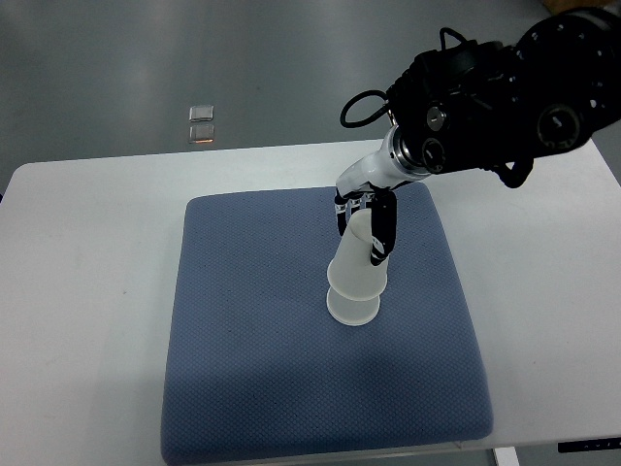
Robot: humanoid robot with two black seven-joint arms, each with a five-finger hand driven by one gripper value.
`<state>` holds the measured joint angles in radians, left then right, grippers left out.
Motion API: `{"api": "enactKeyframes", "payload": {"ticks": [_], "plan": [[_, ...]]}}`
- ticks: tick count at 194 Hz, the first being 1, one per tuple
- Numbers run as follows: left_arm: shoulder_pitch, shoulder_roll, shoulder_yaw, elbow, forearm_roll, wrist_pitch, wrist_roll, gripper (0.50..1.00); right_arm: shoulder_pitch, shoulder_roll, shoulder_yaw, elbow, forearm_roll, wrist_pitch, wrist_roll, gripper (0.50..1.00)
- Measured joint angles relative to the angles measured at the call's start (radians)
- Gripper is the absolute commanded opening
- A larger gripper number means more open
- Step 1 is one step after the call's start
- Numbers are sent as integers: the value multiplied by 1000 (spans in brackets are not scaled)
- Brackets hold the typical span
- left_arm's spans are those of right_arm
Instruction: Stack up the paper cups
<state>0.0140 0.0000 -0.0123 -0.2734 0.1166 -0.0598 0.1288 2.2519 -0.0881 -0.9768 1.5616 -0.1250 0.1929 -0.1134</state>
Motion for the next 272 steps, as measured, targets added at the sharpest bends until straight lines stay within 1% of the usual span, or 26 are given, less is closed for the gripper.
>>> {"api": "enactKeyframes", "payload": {"ticks": [39, 85, 111, 137, 151, 175, 190, 207, 243, 272], "plan": [[7, 0, 1, -1, 0, 0, 0, 1000, -29, 0, 1, -3, 1, -36, 1, 815], [8, 0, 1, -1, 0, 0, 0, 1000, -41, -18, 5, -18, 2, -48, 2, 821], [7, 0, 1, -1, 0, 0, 0, 1000, -60, -72, 21, -58, 21, -50, 4, 821], [7, 0, 1, -1, 0, 0, 0, 1000, -116, -174, 88, -141, 70, -52, 5, 821], [8, 0, 1, -1, 0, 0, 0, 1000, -183, -242, 146, -210, 91, -68, 6, 829], [7, 0, 2, -2, 0, 0, 0, 1000, -341, -345, 289, -333, 126, -128, 6, 854], [7, 0, 2, -2, 0, 0, 0, 1000, -457, -405, 413, -400, 148, -158, 9, 858], [7, 0, 2, -4, 0, 0, 0, 1000, -593, -456, 578, -457, 174, -170, 30, 858], [7, 0, 0, -3, 0, 0, 0, 1000, -847, -482, 886, -543, 271, -183, 86, 858], [6, 0, 1, 1, 0, 1, 0, 1000, -1041, -456, 1126, -631, 326, -186, 158, 860]]}}
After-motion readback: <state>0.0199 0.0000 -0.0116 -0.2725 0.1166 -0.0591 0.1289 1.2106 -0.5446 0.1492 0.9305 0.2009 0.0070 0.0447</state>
